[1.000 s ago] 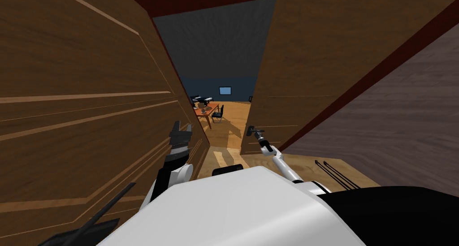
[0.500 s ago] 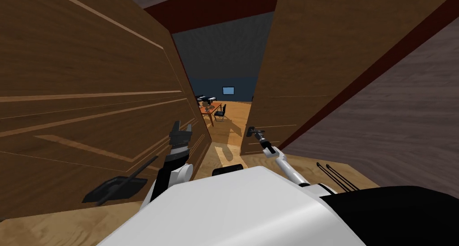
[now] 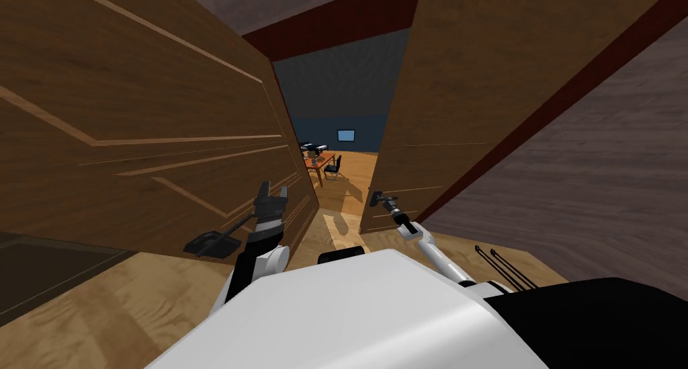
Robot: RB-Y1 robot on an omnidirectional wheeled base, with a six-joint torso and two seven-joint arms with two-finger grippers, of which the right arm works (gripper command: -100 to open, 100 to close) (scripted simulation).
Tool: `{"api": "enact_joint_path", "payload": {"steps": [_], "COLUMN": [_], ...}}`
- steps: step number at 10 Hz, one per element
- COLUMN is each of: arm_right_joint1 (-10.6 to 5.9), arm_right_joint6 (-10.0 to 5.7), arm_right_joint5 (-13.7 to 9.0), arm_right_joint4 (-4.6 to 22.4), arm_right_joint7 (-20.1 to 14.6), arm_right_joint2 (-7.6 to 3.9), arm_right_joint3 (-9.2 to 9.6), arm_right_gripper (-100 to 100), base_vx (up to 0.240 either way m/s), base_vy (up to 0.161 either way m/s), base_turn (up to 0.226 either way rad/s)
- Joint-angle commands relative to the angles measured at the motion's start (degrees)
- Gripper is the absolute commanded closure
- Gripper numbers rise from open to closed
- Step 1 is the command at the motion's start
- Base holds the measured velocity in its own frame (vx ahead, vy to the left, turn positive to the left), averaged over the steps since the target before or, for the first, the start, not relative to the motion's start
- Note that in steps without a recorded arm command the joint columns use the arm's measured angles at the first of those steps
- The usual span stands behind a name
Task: Pull the door open
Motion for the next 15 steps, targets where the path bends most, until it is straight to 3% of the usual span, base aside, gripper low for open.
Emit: {"api": "enact_joint_path", "payload": {"steps": [1,4,5,6,11,13,14,15], "arm_right_joint1": [1.58,3.77,3.3,4.53,7.42,8.26,8.05,8.4], "arm_right_joint6": [-1.72,-4.21,-3.52,-5.47,-10.74,-12.3,-11.53,-12.77], "arm_right_joint5": [0.1,0.4,0.4,0.5,0.6,0.6,0.7,0.8], "arm_right_joint4": [-0.4,-1.4,-1.5,-1.4,-0.8,-0.7,-0.8,-0.3], "arm_right_joint7": [-1.2,-3.2,-2.7,-3.7,-6.1,-6.8,-6.5,-6.9], "arm_right_joint2": [-1.32,-3.46,-2.78,-3.84,-7.05,-7.99,-7.49,-7.99], "arm_right_joint3": [0.73,1.94,1.94,2.52,3.35,3.6,3.78,4.06], "arm_right_gripper": [100,100,100,100,100,100,100,100], "base_vx": [-0.18,-0.225,-0.11,-0.174,-0.223,-0.161,-0.084,-0.125], "base_vy": [-0.09,-0.096,-0.035,-0.048,-0.091,-0.086,-0.027,-0.066], "base_turn": [0.118,0.106,0.037,0.188,0.145,0.097,0.024,0.133]}}
